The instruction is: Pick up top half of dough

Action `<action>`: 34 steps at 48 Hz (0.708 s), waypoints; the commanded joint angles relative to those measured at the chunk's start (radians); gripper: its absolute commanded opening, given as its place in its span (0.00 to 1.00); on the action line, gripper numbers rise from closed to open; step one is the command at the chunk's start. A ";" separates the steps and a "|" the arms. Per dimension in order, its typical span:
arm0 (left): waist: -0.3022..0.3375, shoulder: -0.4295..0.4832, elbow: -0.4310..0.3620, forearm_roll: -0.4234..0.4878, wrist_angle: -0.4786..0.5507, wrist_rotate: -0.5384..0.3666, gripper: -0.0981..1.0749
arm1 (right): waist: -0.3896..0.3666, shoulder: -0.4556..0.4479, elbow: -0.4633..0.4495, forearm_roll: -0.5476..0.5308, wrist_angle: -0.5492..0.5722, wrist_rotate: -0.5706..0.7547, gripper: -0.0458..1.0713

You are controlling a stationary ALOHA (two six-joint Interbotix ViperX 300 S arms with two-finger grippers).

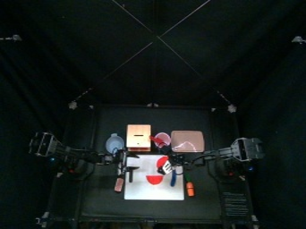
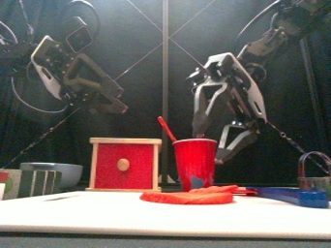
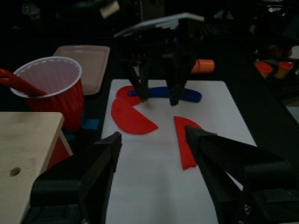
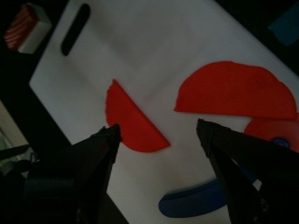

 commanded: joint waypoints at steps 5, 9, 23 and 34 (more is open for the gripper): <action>-0.002 -0.002 -0.023 0.000 -0.005 0.002 0.88 | -0.072 -0.049 0.046 -0.072 0.015 0.005 0.93; -0.002 0.000 -0.025 -0.002 -0.005 0.000 0.88 | -0.104 -0.017 0.054 -0.101 0.015 0.000 0.93; 0.000 0.000 -0.023 -0.002 -0.005 0.000 0.88 | -0.135 0.048 0.058 -0.140 -0.003 -0.002 0.93; 0.000 0.000 -0.023 -0.002 -0.005 -0.002 0.88 | -0.130 0.118 0.054 -0.135 -0.086 0.000 0.93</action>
